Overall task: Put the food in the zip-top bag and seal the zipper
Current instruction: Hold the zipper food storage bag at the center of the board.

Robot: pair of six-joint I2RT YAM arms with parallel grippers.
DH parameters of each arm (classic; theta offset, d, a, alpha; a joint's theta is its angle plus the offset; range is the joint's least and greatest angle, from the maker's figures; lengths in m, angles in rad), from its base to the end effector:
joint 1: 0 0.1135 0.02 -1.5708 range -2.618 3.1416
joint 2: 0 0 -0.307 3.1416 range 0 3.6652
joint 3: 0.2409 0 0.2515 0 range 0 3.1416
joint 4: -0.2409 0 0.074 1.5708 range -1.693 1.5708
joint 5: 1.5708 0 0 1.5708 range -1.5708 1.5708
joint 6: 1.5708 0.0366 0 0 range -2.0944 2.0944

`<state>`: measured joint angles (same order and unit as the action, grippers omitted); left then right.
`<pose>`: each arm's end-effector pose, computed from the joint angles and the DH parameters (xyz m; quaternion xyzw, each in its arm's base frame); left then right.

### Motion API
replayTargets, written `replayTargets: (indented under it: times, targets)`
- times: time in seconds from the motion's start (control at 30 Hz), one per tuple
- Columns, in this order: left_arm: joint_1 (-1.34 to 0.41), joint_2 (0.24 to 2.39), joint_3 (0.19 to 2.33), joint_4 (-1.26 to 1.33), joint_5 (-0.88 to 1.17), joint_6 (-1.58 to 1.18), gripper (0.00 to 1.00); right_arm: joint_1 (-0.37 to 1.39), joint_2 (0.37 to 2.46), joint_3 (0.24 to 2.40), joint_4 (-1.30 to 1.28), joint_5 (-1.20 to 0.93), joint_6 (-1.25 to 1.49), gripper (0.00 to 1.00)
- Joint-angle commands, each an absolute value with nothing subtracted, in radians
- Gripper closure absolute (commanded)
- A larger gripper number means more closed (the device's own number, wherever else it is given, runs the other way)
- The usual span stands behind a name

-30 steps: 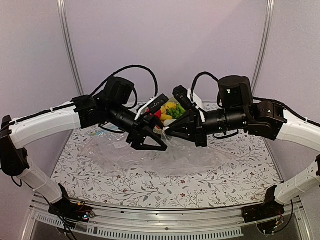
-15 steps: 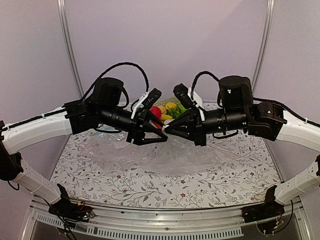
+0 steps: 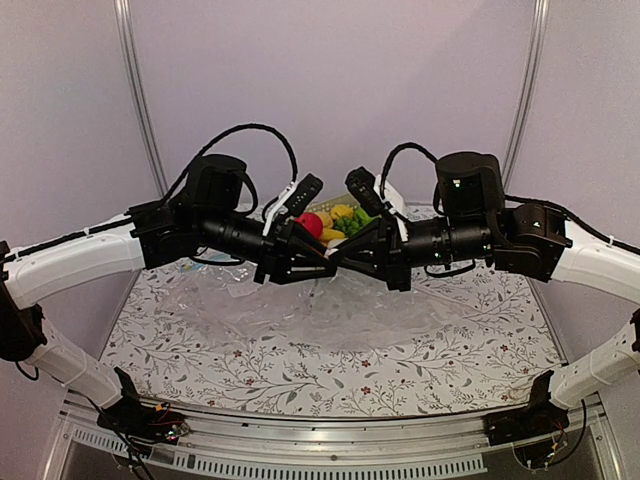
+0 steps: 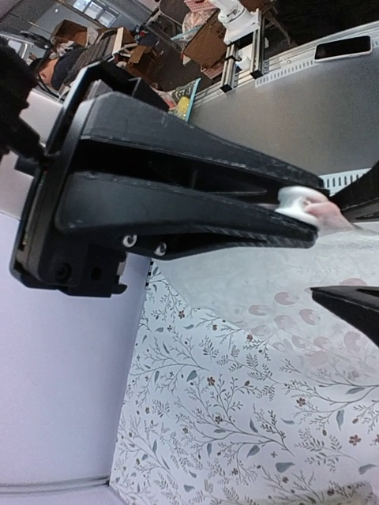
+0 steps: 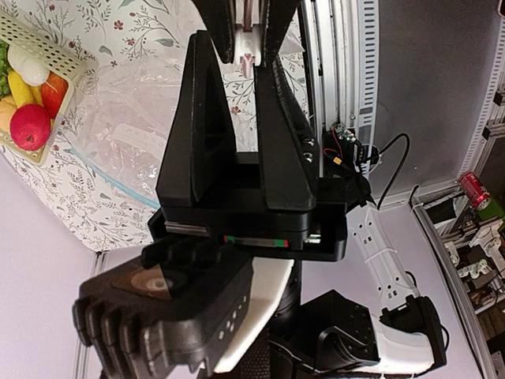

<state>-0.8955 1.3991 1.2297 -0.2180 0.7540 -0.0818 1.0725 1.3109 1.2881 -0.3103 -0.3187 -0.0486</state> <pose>0.1752 -0.2589 0.3959 0.4940 0.6275 -0.5132 0.3145 0.1283 0.2597 0.4290 -0.5055 0.6322 0.3933 0.4360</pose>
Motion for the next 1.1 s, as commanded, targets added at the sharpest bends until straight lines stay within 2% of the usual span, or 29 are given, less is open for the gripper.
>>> replayTargets:
  times: [0.0,0.3,1.07]
  targets:
    - [-0.897,1.413,1.221,-0.201,0.762,-0.080,0.74,1.077,1.312,1.283,-0.301,-0.294,-0.047,1.00]
    - [-0.896,1.412,1.223,-0.212,0.757,-0.069,1.00,1.078,1.294,1.265,-0.301,-0.273,-0.038,1.00]
    - [-0.844,1.381,1.217,-0.190,0.757,-0.090,1.00,1.078,1.256,1.209,-0.322,-0.185,-0.032,1.00]
